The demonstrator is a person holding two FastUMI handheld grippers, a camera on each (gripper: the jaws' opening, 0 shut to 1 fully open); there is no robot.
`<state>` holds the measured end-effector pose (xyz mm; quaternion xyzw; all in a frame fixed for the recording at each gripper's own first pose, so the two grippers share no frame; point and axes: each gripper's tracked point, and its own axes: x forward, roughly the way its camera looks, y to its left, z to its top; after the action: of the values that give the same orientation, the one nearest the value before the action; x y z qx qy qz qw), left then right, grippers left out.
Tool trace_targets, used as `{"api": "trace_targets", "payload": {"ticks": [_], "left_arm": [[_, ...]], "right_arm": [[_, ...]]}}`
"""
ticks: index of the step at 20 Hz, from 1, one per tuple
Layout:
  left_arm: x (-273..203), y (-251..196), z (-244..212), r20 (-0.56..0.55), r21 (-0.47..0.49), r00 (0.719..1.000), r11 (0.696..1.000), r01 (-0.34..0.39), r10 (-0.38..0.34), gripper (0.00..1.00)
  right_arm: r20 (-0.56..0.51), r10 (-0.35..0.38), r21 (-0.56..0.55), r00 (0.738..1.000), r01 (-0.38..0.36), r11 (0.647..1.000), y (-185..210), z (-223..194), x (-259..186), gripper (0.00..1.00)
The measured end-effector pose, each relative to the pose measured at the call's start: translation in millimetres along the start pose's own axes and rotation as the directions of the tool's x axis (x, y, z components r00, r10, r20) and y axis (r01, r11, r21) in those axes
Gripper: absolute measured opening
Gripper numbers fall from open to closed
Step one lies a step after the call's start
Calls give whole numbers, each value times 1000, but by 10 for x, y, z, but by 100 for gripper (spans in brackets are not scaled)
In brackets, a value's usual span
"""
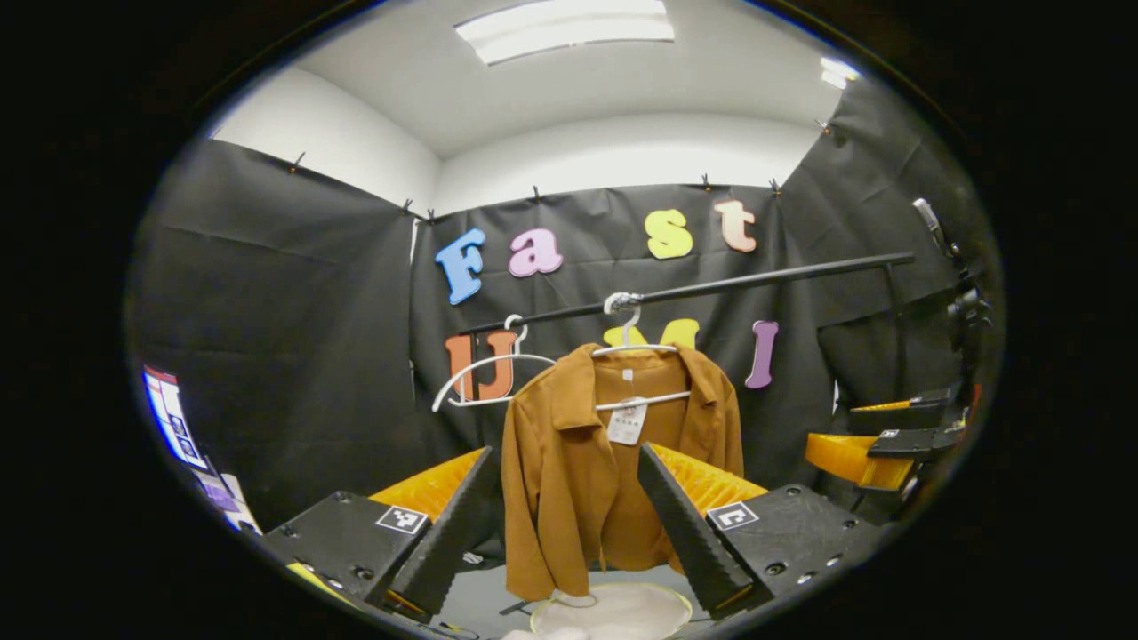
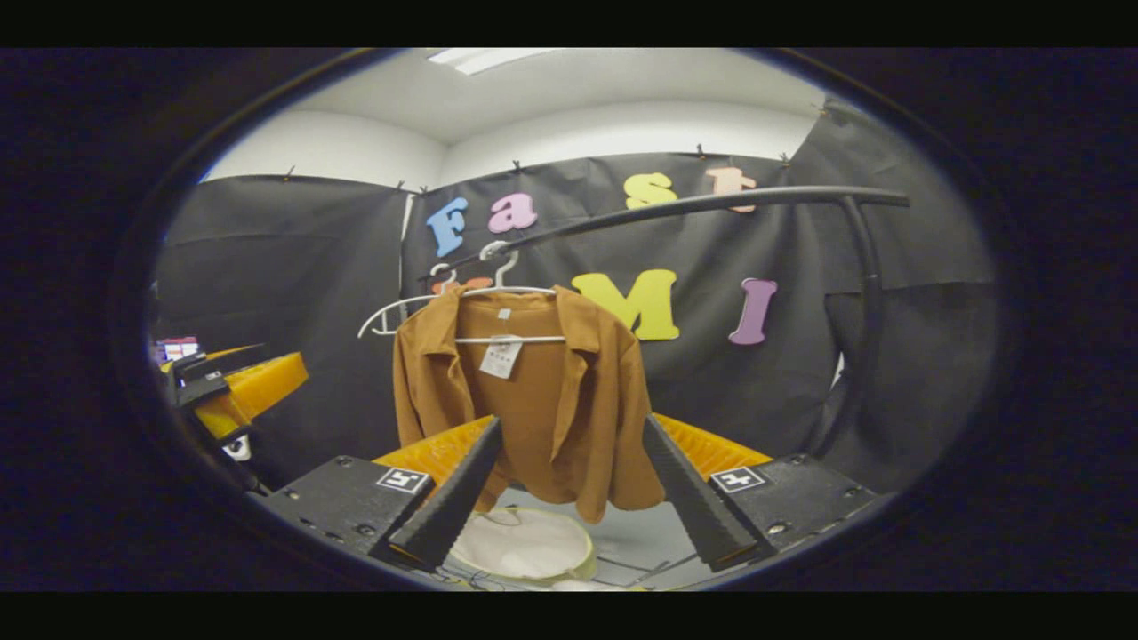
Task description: Grasp the clothes on the hanger with both hands and then place them into the laundry hamper below.
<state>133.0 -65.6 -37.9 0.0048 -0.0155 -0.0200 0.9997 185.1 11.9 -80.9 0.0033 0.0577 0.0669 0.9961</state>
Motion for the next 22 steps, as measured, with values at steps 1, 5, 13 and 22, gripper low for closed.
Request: {"api": "trace_targets", "payload": {"ticks": [1,5,13,22], "left_arm": [[123,-38,-54,-10,3,1000,1000,-4,4,100],[615,-159,-252,-15,4,1000,1000,-19,19,99],[1591,-315,-645,-97,12,994,999,-47,48,98],[2238,-104,-777,-126,-25,985,992,-126,122,98]], "right_arm": [[-2,12,2,1000,-12,1000,-25,-11,180,100],[-10,53,-9,999,-53,999,-122,4,875,100],[-31,116,21,993,-115,993,-146,25,1880,99],[-56,140,1,989,-140,990,-124,13,2496,96]]}}
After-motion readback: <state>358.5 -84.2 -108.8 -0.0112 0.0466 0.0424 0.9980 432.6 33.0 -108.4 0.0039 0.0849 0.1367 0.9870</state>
